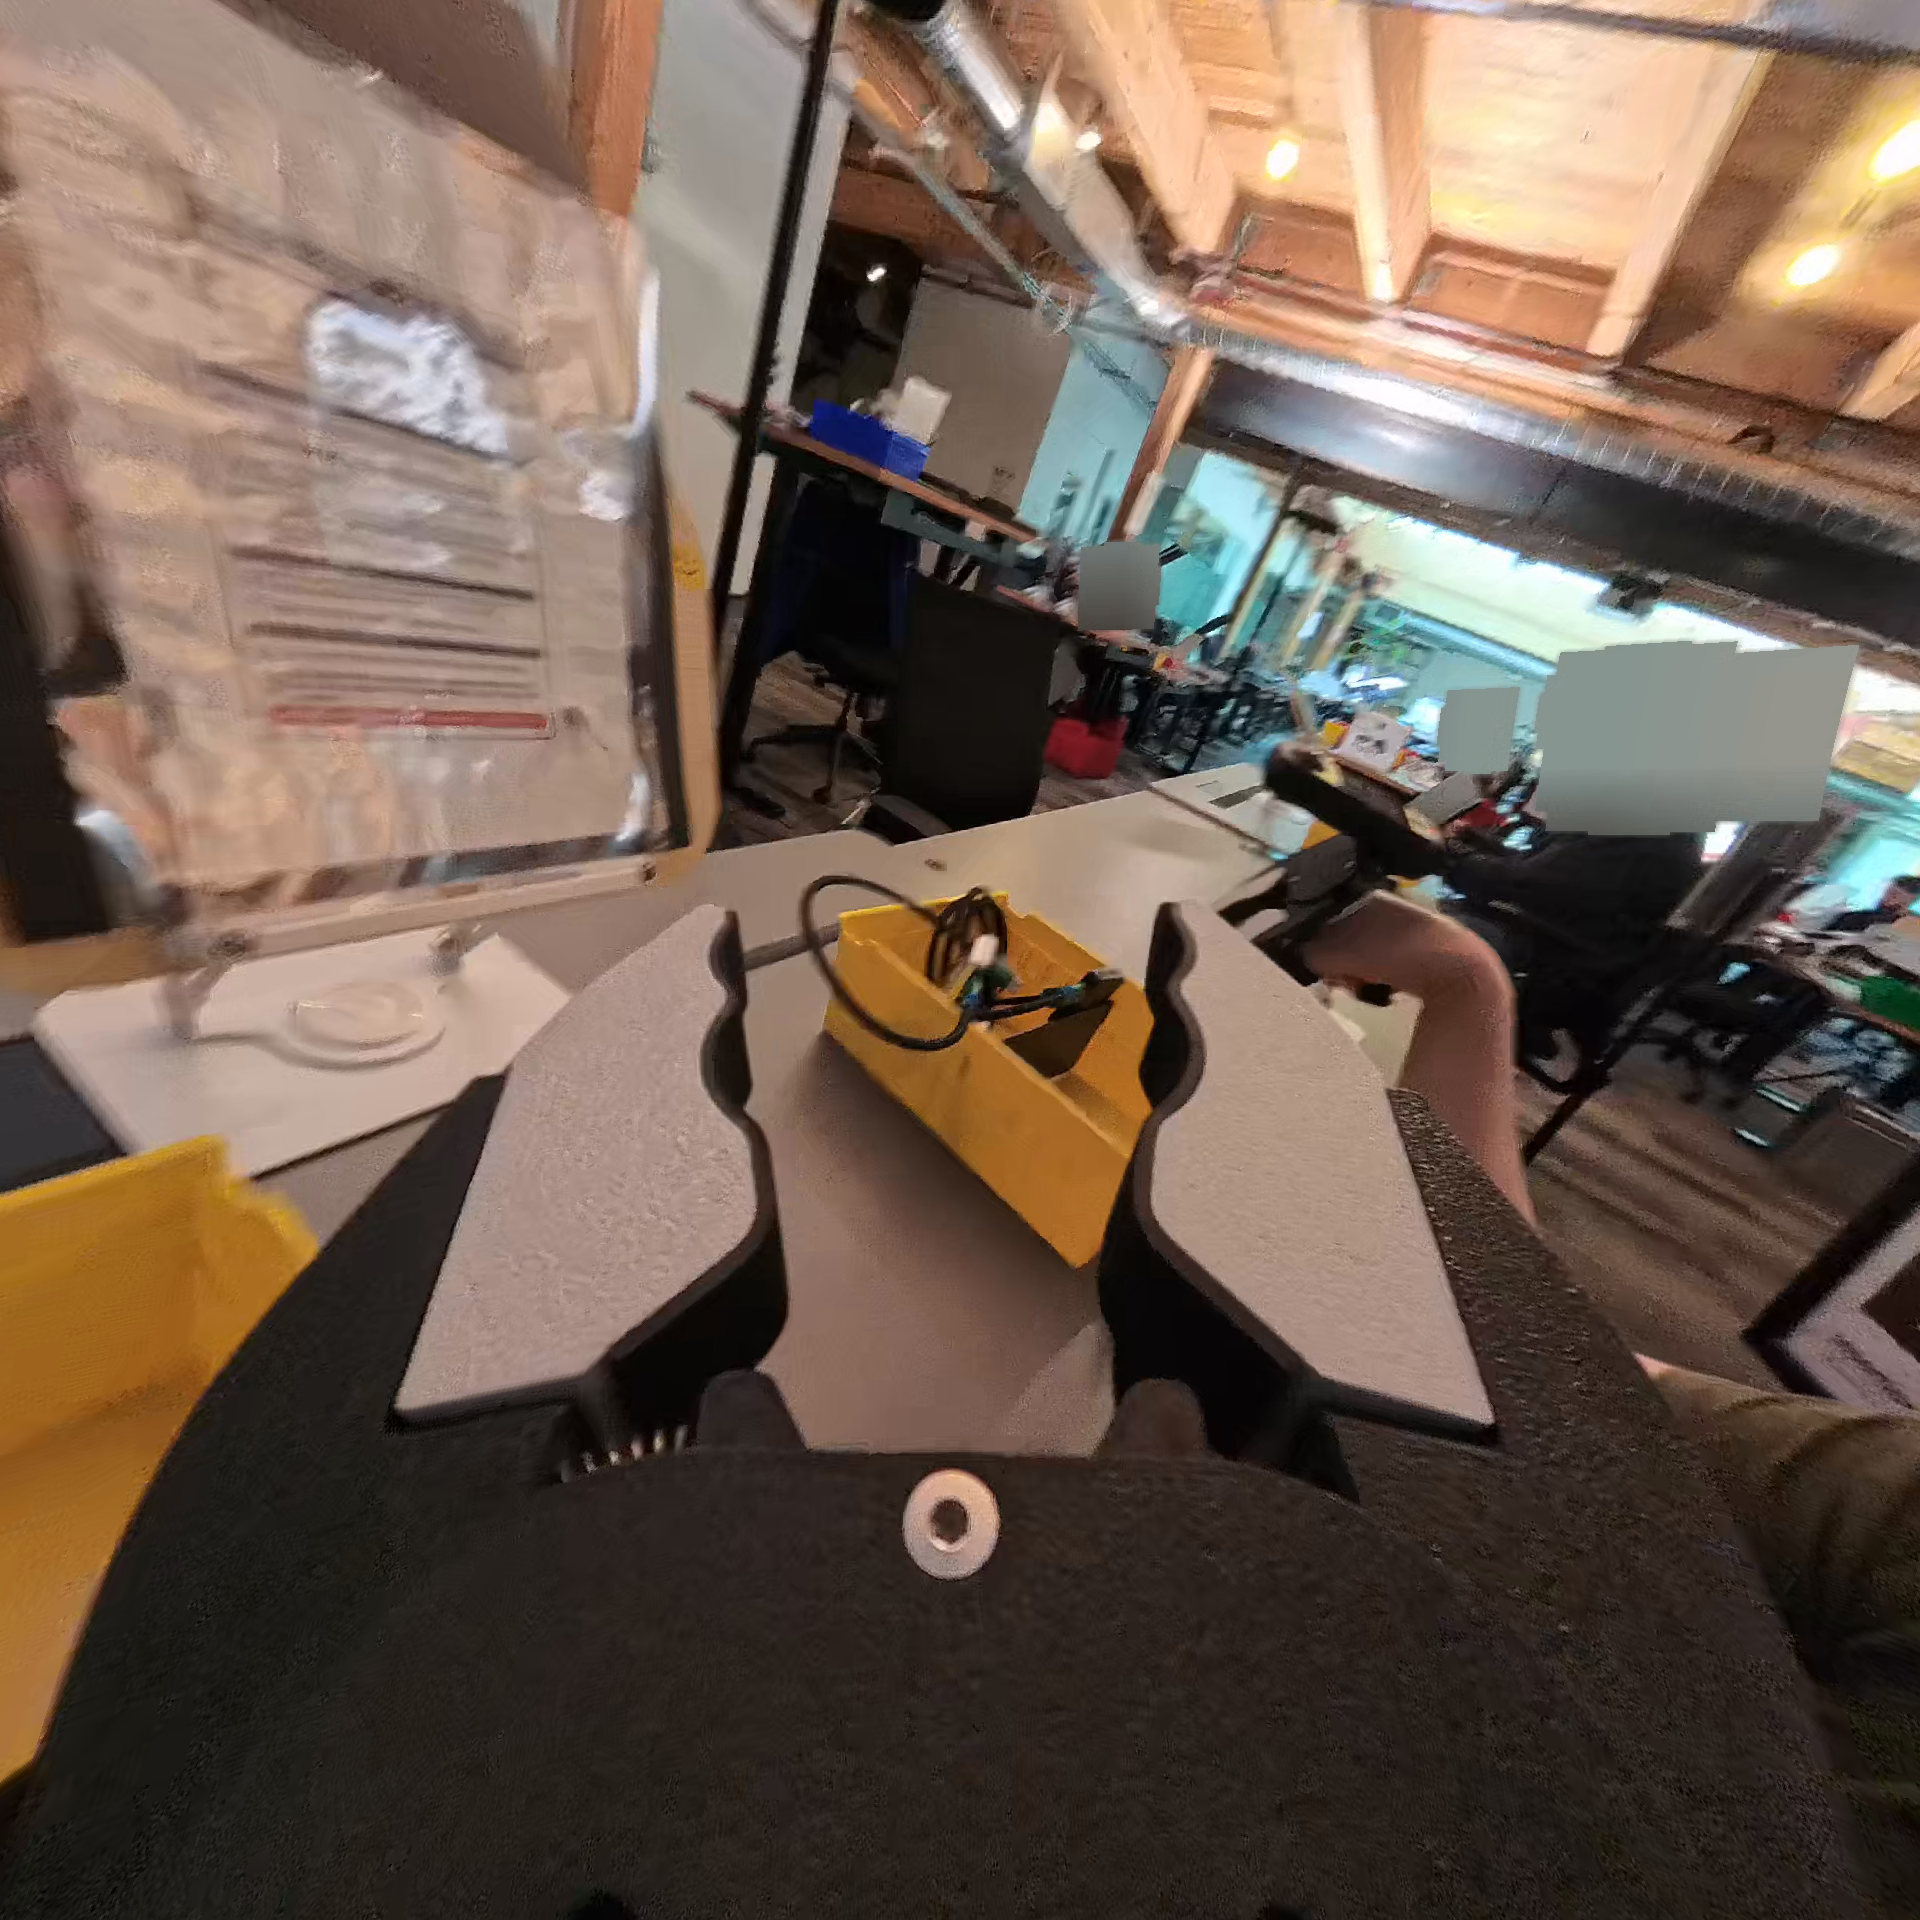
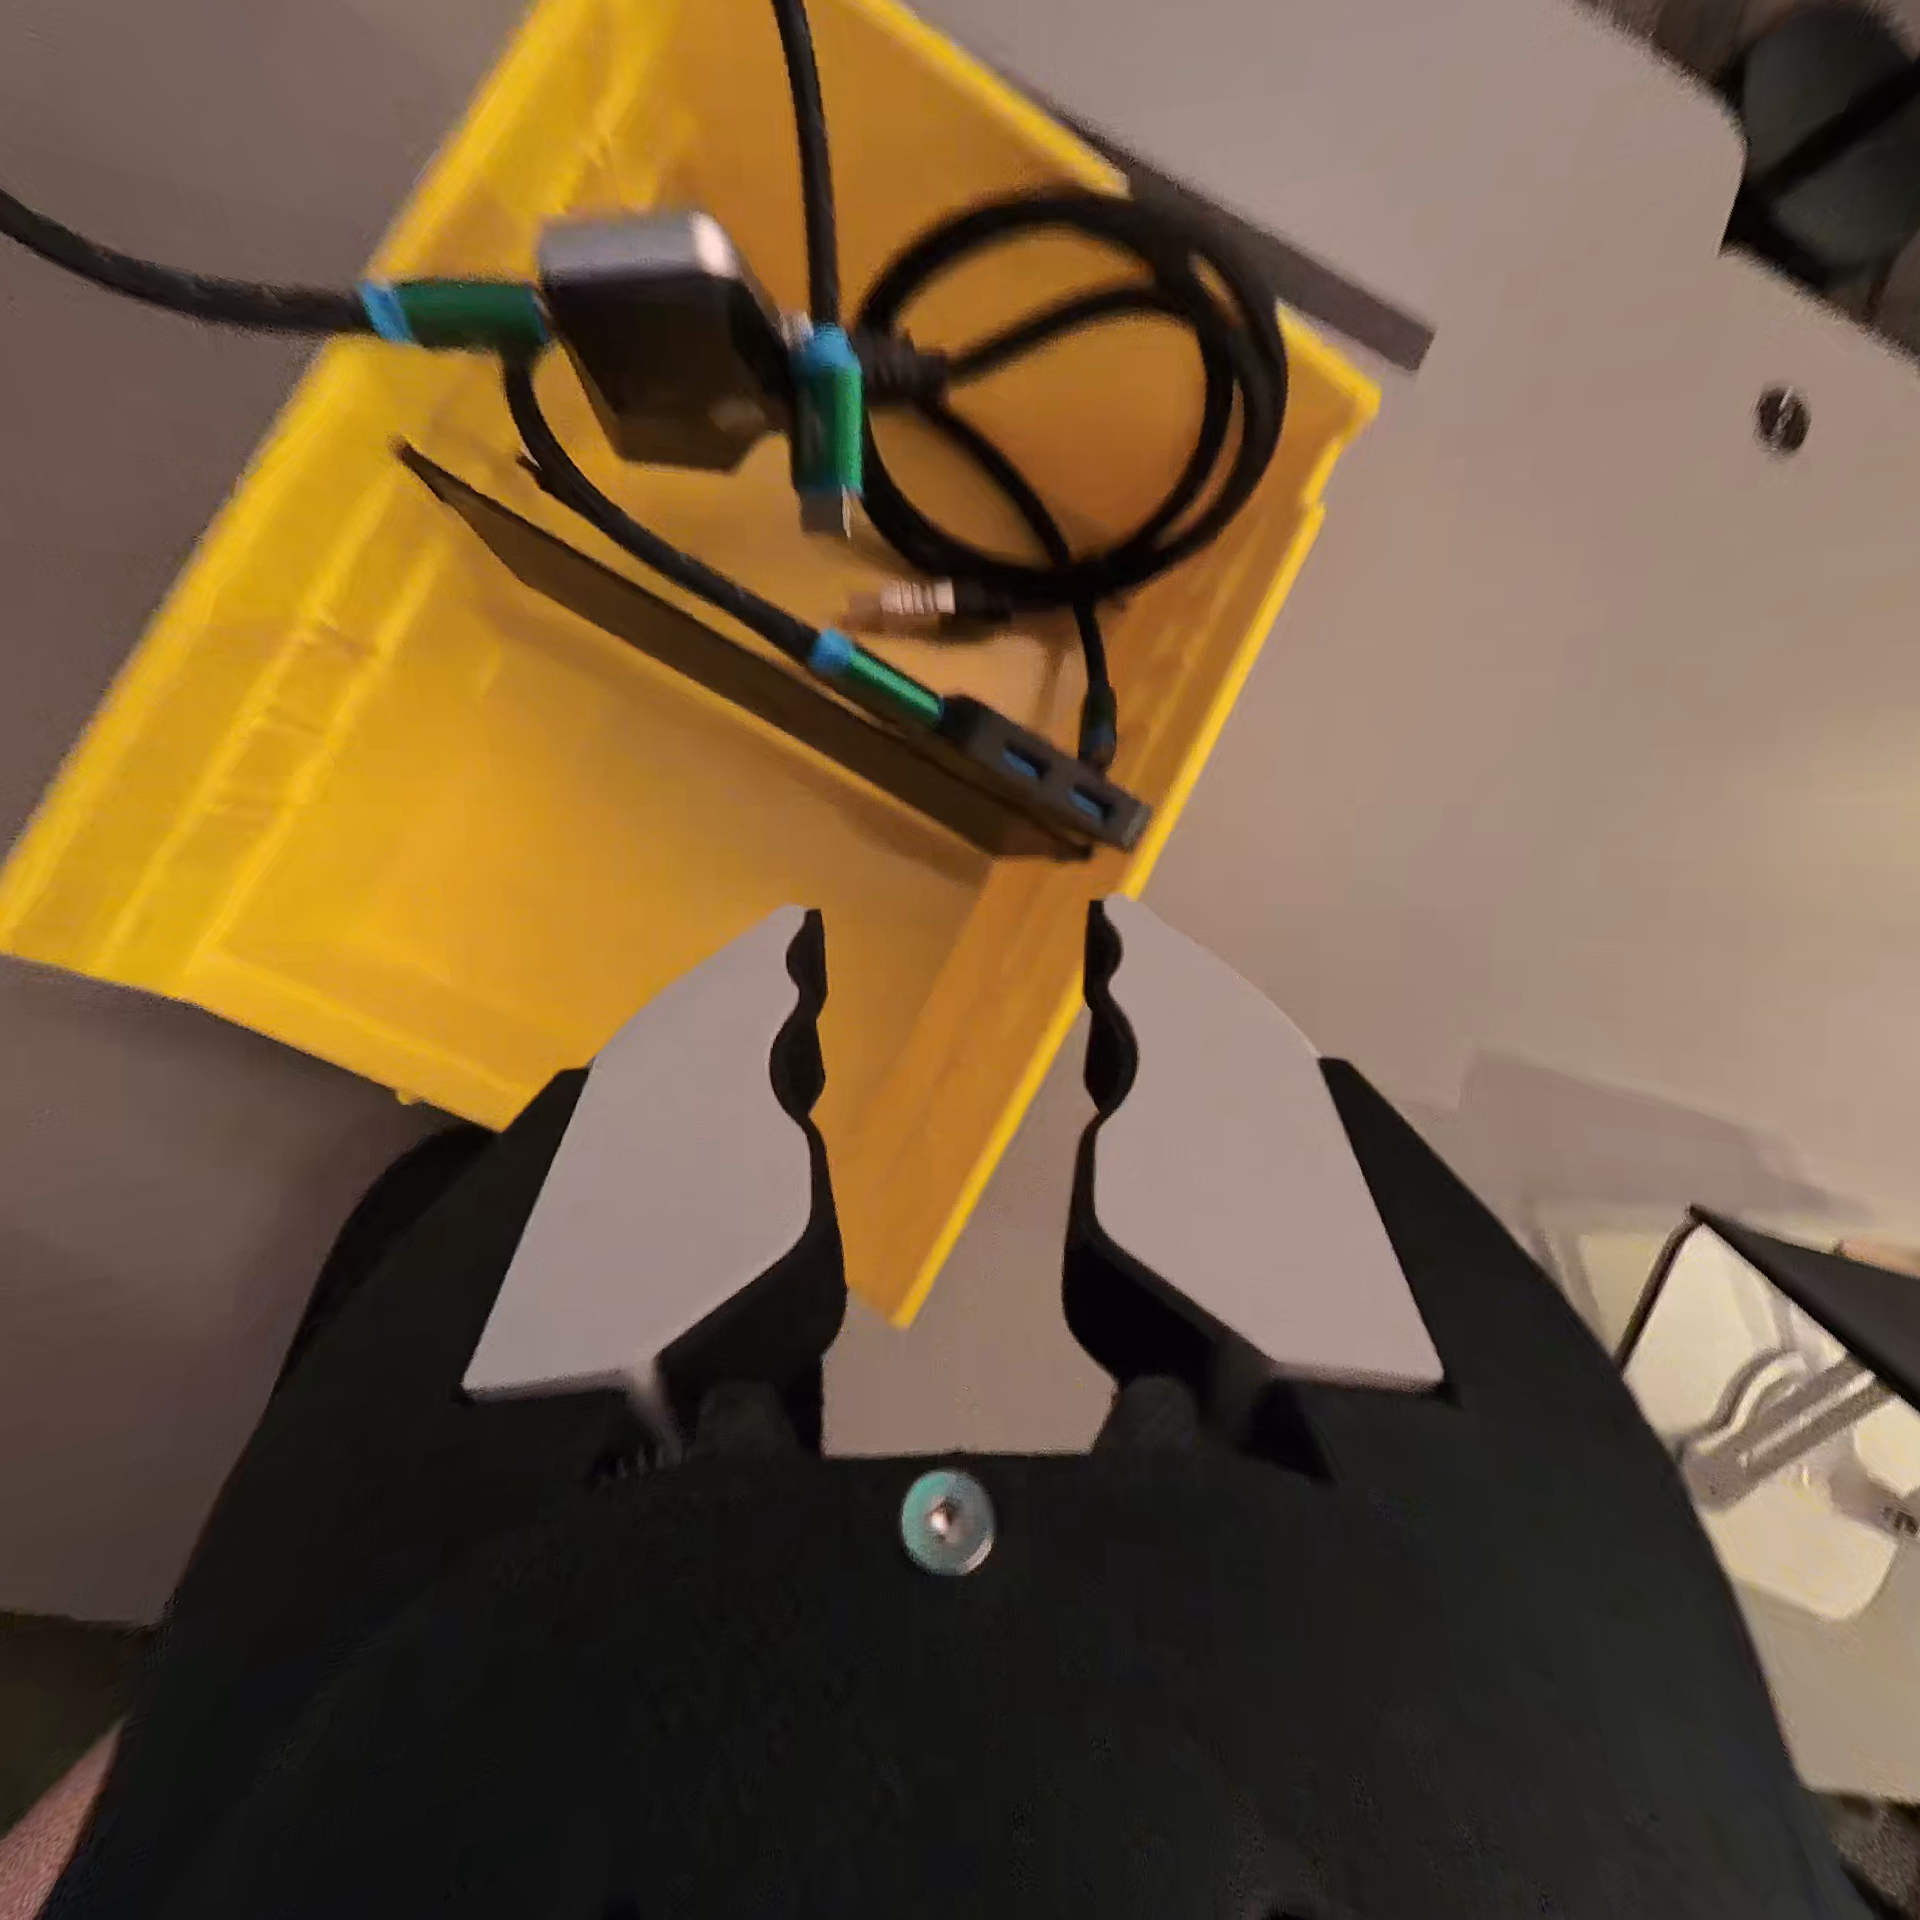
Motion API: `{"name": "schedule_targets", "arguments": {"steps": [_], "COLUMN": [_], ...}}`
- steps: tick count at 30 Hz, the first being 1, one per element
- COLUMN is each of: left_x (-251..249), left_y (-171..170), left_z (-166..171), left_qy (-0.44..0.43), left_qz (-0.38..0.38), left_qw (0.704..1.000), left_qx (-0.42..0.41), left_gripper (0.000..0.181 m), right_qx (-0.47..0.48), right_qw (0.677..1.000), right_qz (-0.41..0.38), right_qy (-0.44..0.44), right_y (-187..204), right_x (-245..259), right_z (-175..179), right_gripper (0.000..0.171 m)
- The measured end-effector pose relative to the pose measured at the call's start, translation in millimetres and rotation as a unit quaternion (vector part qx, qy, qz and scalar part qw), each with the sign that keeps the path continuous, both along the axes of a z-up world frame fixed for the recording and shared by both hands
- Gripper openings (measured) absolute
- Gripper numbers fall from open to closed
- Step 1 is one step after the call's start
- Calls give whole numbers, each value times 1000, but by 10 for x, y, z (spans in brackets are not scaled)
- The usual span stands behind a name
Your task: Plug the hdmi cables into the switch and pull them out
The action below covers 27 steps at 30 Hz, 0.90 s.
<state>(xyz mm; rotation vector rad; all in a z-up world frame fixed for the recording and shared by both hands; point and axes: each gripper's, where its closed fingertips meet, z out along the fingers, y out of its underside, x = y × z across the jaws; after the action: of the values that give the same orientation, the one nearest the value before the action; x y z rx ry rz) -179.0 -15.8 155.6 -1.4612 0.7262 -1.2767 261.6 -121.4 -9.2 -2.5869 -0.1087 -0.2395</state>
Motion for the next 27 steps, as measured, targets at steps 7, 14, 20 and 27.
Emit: {"name": "schedule_targets", "arguments": {"steps": [7, 14, 20, 27], "left_x": [-1233, -2225, -2354, -2233], "left_y": [747, 797, 862, 878], "left_z": [-688, -1473, -1929, -2297], "left_qy": [277, 427, 436, 446], "left_qz": [331, 393, 354, 297], "left_qw": [902, 798, 791, 785], "left_qx": [-30, -163, -243, -312], "left_gripper": [63, 64, 68, 60], "right_qx": [-99, -102, -127, -155], "right_qw": [989, 984, 978, 967], "right_qz": [-48, -96, -105, -118], "right_qy": [97, 106, 131, 162], "right_y": [-283, -339, -358, -334], "right_x": [137, 345, 364, 362], "right_z": [-454, -555, -720, -913], "right_gripper": [46, 52, 54, 53]}}
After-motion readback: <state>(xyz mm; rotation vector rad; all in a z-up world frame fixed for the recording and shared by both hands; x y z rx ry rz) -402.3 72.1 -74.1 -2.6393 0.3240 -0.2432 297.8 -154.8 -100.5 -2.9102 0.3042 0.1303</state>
